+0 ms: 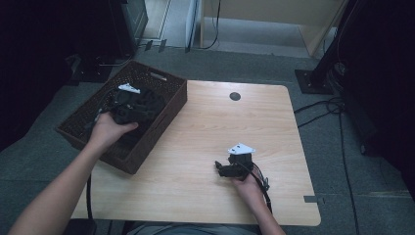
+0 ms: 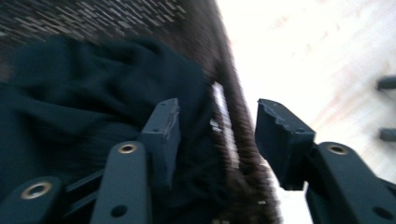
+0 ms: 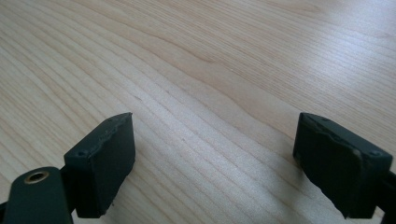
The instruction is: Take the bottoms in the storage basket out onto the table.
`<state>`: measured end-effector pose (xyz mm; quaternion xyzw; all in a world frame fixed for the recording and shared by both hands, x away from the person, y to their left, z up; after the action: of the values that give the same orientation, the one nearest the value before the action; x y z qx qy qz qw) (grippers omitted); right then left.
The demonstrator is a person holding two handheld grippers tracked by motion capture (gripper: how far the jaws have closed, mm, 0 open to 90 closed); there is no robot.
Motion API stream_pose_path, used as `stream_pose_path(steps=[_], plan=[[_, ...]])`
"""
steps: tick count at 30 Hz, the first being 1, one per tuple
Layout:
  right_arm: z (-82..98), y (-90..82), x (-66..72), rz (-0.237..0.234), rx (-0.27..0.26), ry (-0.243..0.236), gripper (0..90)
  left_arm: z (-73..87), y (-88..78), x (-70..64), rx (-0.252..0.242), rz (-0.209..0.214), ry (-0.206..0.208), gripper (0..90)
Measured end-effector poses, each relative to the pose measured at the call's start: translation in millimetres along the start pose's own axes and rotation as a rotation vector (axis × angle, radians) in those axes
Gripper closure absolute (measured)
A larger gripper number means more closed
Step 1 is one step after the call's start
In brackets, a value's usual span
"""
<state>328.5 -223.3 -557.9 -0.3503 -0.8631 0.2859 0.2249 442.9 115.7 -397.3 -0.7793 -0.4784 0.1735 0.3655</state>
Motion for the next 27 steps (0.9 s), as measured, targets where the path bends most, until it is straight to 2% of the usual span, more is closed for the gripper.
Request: stream_pose_path(steps=[3,5,7,10,12,14,15,18,20,23,27], plan=[[0.0,0.1,0.0,0.0,-0.001,0.0,12.7,-9.2,-9.7,20.1,-0.035,-0.037,-0.024,45.6],[0.0,0.0,0.0,-0.001,0.0,0.001,12.7,-13.6,-11.6,32.8,-0.042,-0.062,-0.028,44.7],[0.0,0.1,0.0,-0.001,-0.001,0.001,12.7,-15.1,-8.7,46.5,-0.036,-0.101,-0.017,43.8],[-0.5,0.6,0.2,-0.005,0.0,-0.002,12.4,-12.6,1.6,64.6,-0.003,-0.103,-0.079,42.0],[-0.8,1.2,0.6,-0.009,0.001,-0.004,12.3,-9.5,10.7,73.8,0.021,-0.126,-0.095,39.3],[-1.3,1.9,1.2,-0.017,0.005,-0.012,12.3,-8.4,14.7,76.4,0.034,-0.128,-0.11,34.1],[-1.8,2.4,1.5,-0.02,0.006,-0.014,12.3,-5.0,27.2,82.5,0.071,-0.135,-0.151,30.6],[-2.3,3.3,2.1,-0.024,0.007,-0.016,12.3,5.9,43.0,86.5,0.123,-0.161,-0.182,22.6],[-2.3,3.5,2.0,-0.024,0.007,-0.017,12.3,14.9,51.6,90.0,0.177,-0.171,-0.223,21.2],[-2.4,3.5,2.1,-0.026,0.008,-0.019,12.4,23.9,59.3,93.0,0.181,-0.16,-0.282,21.2],[-4.2,5.8,3.4,-0.04,0.013,-0.034,12.3,30.6,72.4,89.3,0.183,-0.13,-0.341,17.3]])
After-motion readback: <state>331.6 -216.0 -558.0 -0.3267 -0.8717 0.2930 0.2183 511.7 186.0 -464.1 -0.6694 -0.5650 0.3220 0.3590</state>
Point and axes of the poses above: each handheld gripper's, and its own axes: y roughly forward along the jaws, z roughly out of its underside, x roughly to its left, the point moved 5 cm from there along y, roughly forward along the jaws, and after that the axes turned 14 degrees about -z, right-handed, at the moved point
